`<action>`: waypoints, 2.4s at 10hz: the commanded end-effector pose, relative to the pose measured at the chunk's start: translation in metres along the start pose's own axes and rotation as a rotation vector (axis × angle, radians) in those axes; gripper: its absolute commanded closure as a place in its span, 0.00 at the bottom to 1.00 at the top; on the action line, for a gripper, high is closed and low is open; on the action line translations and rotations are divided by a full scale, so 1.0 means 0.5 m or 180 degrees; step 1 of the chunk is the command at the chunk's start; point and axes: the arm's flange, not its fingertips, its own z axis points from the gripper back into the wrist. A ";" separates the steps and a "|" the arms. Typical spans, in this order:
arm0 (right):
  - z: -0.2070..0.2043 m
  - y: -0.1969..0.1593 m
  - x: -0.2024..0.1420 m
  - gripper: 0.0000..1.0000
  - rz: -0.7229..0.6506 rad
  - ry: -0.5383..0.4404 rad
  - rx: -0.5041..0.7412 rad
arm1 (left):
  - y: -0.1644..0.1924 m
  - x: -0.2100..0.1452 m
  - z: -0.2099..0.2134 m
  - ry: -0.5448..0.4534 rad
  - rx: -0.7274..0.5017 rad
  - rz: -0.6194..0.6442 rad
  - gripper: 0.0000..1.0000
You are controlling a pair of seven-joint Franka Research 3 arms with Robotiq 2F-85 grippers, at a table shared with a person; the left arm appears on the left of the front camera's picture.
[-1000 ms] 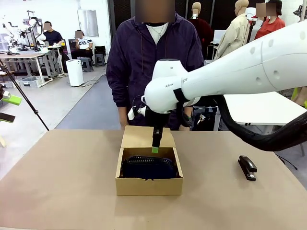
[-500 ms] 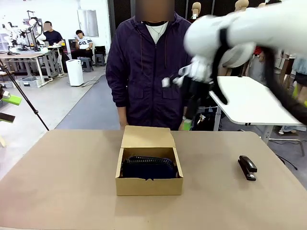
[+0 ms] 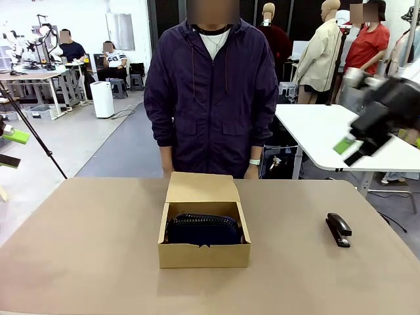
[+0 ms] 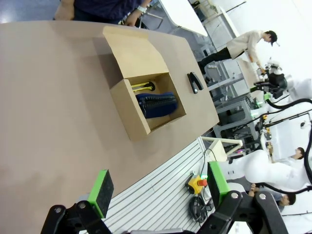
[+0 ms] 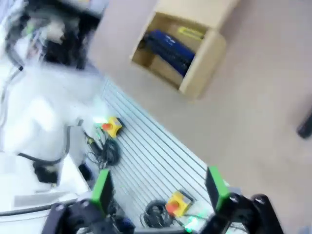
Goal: Pack the items into the box.
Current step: Pick up the item indicated by the person and place it inside the Mailer Box.
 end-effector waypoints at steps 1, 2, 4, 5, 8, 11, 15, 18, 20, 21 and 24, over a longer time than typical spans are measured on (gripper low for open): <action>0.007 -0.049 -0.082 0.00 -0.0755 -0.0993 0.0118 | -0.005 -0.001 0.003 0.0021 0.0005 0.0036 0.00; 0.023 -0.096 -0.130 0.00 -0.0900 -0.1194 0.0170 | -0.005 -0.001 0.003 0.0021 0.0005 0.0036 0.00; 0.022 -0.192 -0.177 0.00 -0.1138 -0.1834 0.0295 | -0.005 -0.001 0.003 0.0021 0.0005 0.0036 0.00; 0.049 -0.140 -0.163 0.00 -0.0988 -0.1049 0.0234 | -0.005 -0.001 0.003 0.0021 0.0005 0.0036 0.00; 0.049 -0.140 -0.163 0.00 -0.0988 -0.1049 0.0234 | -0.005 -0.001 0.003 0.0021 0.0005 0.0036 0.00; 0.049 -0.140 -0.163 0.00 -0.0988 -0.1049 0.0234 | -0.005 -0.001 0.003 0.0021 0.0005 0.0036 0.00; 0.049 -0.140 -0.163 0.00 -0.0988 -0.1049 0.0234 | -0.005 -0.001 0.003 0.0021 0.0005 0.0036 0.00; 0.049 -0.140 -0.163 0.00 -0.0988 -0.1049 0.0234 | -0.005 -0.001 0.003 0.0021 0.0005 0.0036 0.00; 0.049 -0.140 -0.163 0.00 -0.0988 -0.1049 0.0234 | -0.005 -0.001 0.003 0.0021 0.0005 0.0036 0.00; 0.049 -0.140 -0.163 0.00 -0.0988 -0.1049 0.0234 | -0.005 -0.001 0.003 0.0021 0.0005 0.0036 0.00; 0.013 -0.134 -0.115 0.00 -0.0817 -0.0420 -0.0249 | -0.005 -0.001 0.003 0.0021 0.0005 0.0036 0.00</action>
